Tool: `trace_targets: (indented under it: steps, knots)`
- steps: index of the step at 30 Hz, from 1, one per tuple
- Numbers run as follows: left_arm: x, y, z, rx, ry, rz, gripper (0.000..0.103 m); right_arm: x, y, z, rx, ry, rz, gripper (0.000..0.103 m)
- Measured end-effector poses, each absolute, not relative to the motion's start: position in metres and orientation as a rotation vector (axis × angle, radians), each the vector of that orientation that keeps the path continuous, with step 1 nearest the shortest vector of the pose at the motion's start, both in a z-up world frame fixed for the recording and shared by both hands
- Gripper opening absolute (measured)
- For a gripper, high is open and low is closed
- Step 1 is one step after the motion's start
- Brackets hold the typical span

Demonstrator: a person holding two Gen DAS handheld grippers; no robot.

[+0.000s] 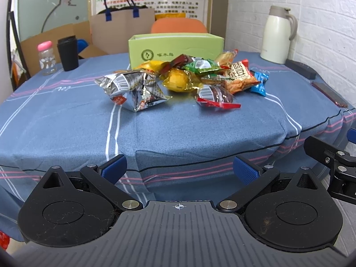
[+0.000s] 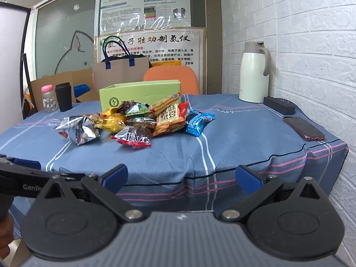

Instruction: Organize snacks

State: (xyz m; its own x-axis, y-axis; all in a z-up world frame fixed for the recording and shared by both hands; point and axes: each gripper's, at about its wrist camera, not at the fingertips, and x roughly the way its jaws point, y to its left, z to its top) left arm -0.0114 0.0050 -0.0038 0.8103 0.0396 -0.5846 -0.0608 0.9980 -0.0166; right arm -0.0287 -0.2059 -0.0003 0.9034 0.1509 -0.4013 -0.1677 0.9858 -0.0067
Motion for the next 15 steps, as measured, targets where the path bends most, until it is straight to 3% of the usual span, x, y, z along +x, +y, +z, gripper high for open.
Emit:
trace_targets:
  steps: [15]
  knots:
    - [-0.0105,0.0045,-0.0028,-0.04,0.622,0.055,0.092,-0.0287,-0.204,-0.0017,-0.056,0.417,0.164,0.103]
